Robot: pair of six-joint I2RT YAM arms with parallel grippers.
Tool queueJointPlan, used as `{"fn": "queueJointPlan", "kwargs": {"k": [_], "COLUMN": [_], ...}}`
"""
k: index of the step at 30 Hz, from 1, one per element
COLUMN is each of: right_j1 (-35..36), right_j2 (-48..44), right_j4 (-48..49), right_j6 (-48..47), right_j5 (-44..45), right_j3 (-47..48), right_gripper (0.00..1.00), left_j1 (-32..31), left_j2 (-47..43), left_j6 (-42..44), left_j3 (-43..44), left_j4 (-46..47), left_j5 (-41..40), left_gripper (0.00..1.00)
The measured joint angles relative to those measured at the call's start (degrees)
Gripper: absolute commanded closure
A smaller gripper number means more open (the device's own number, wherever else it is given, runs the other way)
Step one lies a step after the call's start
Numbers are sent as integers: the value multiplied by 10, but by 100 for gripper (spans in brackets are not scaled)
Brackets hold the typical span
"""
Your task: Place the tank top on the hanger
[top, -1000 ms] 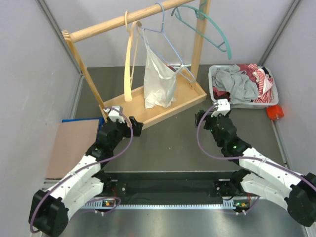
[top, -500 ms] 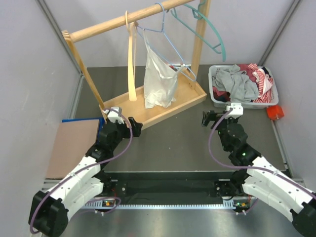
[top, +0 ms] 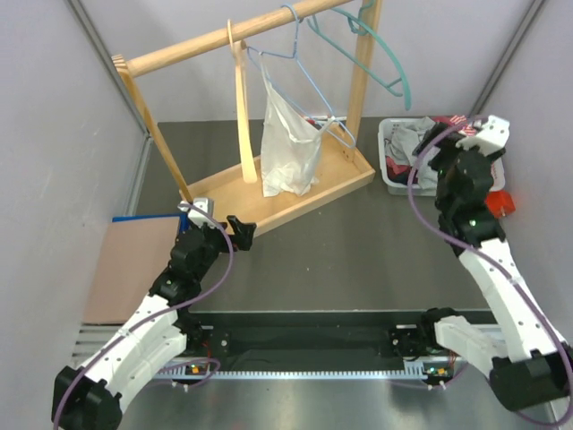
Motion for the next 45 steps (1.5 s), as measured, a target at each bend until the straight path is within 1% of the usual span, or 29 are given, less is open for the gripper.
{"fn": "queueJointPlan", "kwargs": {"k": [5,9,17,18,19,21,22,23,26,29,34,38,42,43,45], "right_j1": [-83,-130,-163,-167,-171,-181,-185,-189,-195,-195,-195,-195,-195,-195,-195], "right_j2": [118,227,416,438,456,483,487,490,480,455,419,409,410,410,415], "right_j4": [-11,-29,-45,-50,-55,-61,-67,-64,-51,-42,-41,-39,-41,-41,-41], "right_j6": [15,19,4,4,4,6,9,11,17,20,19,19,19,19,20], "right_j5": [-58,-67,-71,-70,-71,-79,-84,-93,-110,-128,-145,-167,-188,-194,-203], "right_j3": [83,122,192,202,210,212,210,202,178,153,150,151,151,151,151], "right_gripper": [0,0,0,2,10,16,23,25,26,26,25,26,31,35,40], "left_j1": [0,0,0,0,0,0,0,0,0,0,0,0,0,0,0], "left_j2": [-19,-23,-17,-13,-9,-3,-3,-2,-1,7,10,10,10,9,8], "left_j6": [0,0,0,0,0,0,0,0,0,0,-1,0,-1,-1,0], "left_j3": [-3,-3,-3,-3,-3,-3,-3,-3,-3,-3,-3,-3,-3,-3,-3], "left_j4": [0,0,0,1,0,0,0,0,2,4,4,4,4,4,4], "left_j5": [0,0,5,6,7,8,8,8,9,11,17,21,21,21,21], "left_gripper": [1,1,1,1,1,1,1,1,1,1,1,1,1,1,1]}}
